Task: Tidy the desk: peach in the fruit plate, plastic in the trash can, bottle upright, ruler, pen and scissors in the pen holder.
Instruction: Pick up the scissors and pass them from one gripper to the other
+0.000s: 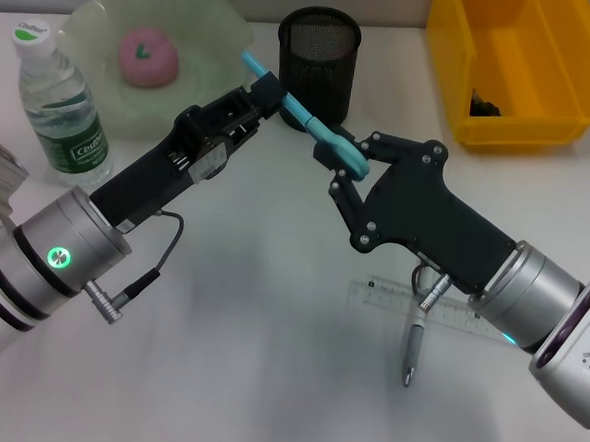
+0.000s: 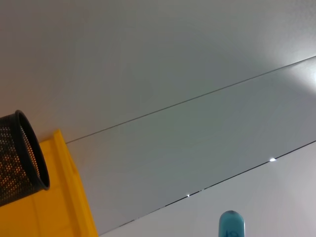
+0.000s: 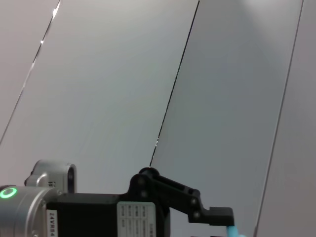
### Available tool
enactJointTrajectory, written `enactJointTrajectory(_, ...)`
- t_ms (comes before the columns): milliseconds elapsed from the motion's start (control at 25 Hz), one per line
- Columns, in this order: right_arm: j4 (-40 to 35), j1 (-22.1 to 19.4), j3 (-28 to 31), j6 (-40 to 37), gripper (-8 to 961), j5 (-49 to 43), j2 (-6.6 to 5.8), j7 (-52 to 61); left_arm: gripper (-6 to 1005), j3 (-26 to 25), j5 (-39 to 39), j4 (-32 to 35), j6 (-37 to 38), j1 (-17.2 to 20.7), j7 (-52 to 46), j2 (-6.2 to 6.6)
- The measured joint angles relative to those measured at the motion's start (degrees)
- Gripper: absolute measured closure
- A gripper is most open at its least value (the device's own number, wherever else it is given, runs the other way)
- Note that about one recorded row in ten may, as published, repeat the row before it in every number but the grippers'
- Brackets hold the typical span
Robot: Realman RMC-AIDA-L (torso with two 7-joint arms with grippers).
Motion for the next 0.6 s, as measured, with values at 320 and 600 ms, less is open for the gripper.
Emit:
enactJointTrajectory(320, 0.03, -0.05, 0.55, 0.00, 843, 0.12, 0.01, 0.20, 678, -0.59, 0.95, -0.16, 0.14, 0.00, 1.30, 0.00)
enactJointTrajectory(600, -0.01, -0.34, 0.71, -0.32, 849, 0.12, 0.02, 0.23, 673, -1.44, 1.18, -0.08, 0.23, 0.69, 1.43, 0.00)
